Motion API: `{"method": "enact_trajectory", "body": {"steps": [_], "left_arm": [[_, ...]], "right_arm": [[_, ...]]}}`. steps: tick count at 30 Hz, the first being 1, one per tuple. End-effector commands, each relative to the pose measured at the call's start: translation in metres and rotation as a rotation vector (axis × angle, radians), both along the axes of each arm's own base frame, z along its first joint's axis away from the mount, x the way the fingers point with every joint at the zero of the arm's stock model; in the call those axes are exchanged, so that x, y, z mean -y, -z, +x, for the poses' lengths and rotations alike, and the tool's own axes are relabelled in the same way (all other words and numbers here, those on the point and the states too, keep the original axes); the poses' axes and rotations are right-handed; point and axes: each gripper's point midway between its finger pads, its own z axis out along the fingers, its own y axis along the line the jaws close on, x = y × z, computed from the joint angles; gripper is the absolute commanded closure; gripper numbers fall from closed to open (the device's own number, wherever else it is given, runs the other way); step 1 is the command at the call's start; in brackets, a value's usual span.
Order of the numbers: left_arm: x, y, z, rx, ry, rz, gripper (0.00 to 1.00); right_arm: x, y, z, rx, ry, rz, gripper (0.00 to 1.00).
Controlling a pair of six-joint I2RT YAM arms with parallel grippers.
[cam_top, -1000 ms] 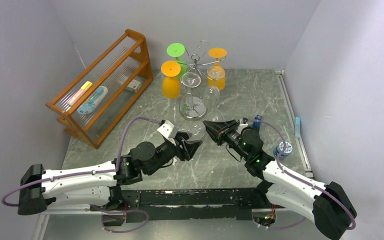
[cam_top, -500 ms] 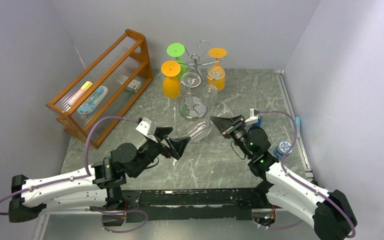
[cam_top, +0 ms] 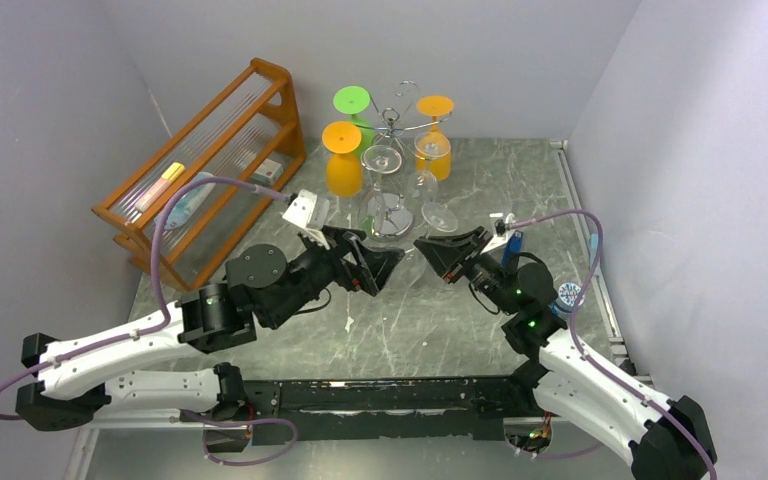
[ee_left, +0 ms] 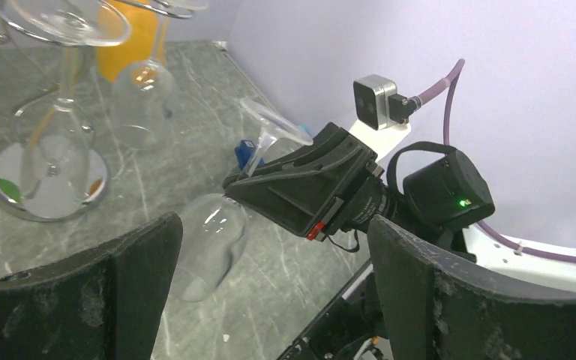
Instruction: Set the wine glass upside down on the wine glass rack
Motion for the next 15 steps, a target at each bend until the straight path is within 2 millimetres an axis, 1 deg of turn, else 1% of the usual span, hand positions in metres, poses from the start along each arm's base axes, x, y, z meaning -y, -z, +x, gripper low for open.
{"method": "enact_trajectory", "body": {"steps": [1, 3, 6, 10, 13, 15], "left_arm": [[0.014, -0.003, -0.007, -0.068, 0.063, -0.004, 0.03], [0.017, -0.005, -0.001, -0.09, 0.062, -0.019, 0.03], [0.026, -0.006, 0.006, -0.147, 0.116, -0.056, 0.03], [0.033, 0.004, 0.021, -0.261, 0.199, -0.111, 0.03], [0.036, 0.012, 0.024, -0.311, 0.242, -0.144, 0.03], [0.039, 0.013, 0.023, -0.331, 0.275, -0.161, 0.03]], "right_arm": [[-0.01, -0.038, -0.018, 0.303, -0.093, -0.108, 1.0], [-0.012, -0.037, -0.017, 0.329, -0.099, -0.149, 1.0], [-0.015, -0.035, -0.014, 0.358, -0.105, -0.207, 1.0], [-0.014, -0.033, -0.013, 0.409, -0.092, -0.256, 1.0], [-0.013, -0.032, -0.016, 0.438, -0.093, -0.272, 1.0], [-0.013, -0.03, -0.017, 0.447, -0.097, -0.28, 1.0]]}}
